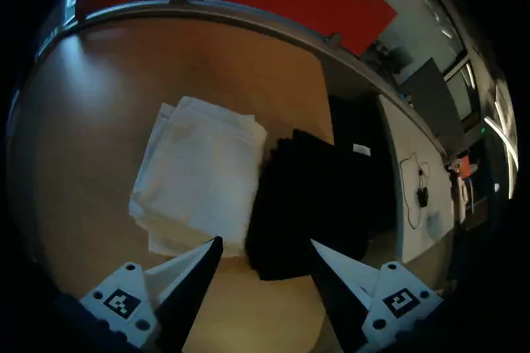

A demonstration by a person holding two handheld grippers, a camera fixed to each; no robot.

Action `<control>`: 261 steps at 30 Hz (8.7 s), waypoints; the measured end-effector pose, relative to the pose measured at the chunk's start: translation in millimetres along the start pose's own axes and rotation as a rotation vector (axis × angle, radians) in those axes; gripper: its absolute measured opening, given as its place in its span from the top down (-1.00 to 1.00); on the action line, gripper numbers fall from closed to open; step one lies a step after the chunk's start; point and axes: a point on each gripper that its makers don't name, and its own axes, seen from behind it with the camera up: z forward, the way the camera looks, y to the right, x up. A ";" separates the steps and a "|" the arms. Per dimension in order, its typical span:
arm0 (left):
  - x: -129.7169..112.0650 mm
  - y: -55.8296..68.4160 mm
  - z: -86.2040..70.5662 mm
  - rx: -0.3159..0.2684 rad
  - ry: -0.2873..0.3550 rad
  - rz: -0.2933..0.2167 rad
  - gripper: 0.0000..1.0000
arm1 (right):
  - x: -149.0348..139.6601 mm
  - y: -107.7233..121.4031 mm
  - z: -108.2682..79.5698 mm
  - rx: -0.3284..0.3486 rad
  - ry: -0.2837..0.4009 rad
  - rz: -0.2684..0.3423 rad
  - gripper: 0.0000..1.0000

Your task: Fold towel

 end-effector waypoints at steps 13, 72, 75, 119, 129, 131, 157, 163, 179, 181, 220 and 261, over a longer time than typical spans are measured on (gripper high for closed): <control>12.6 0.1 -2.4 0.002 0.030 -0.008 -0.90 | 25.0 -25.3 -13.6 0.066 0.090 0.062 -0.83; 144.9 -13.7 19.2 0.035 0.366 -0.076 -0.89 | 154.1 -100.9 -127.1 0.110 0.902 0.397 -0.83; 153.3 -16.0 18.6 0.040 0.394 -0.076 -0.89 | 155.9 -103.8 -130.3 0.102 0.910 0.381 -0.83; 217.5 -58.5 7.9 0.087 0.604 -0.072 -0.89 | 231.1 -222.0 -212.9 0.132 1.012 0.353 -0.83; 217.2 -63.9 8.2 0.108 0.628 -0.058 -0.89 | 231.0 -224.0 -227.3 0.147 1.015 0.403 -0.83; 213.9 -63.6 11.1 0.104 0.631 -0.053 -0.89 | 230.7 -226.9 -229.0 0.158 1.013 0.410 -0.83; 123.8 -69.7 67.5 0.132 0.717 -0.023 -0.89 | 217.9 -256.5 -204.9 0.158 1.042 0.420 -0.83; 109.6 -67.4 77.3 0.139 0.729 -0.018 -0.89 | 210.4 -255.8 -192.3 0.145 1.036 0.408 -0.83; 88.1 -72.2 92.8 0.133 0.752 -0.063 -0.89 | 199.5 -265.0 -174.4 0.143 1.015 0.394 -0.83; 86.0 -73.8 93.8 0.134 0.753 -0.066 -0.89 | 199.1 -266.3 -173.6 0.144 1.013 0.390 -0.83; 81.3 -69.7 104.2 0.133 0.739 -0.044 -0.89 | 195.8 -250.3 -187.5 0.092 1.084 0.383 -0.82; 80.8 -66.9 106.5 0.132 0.739 -0.046 -0.89 | 154.7 -261.2 -86.7 0.083 1.141 0.391 -0.83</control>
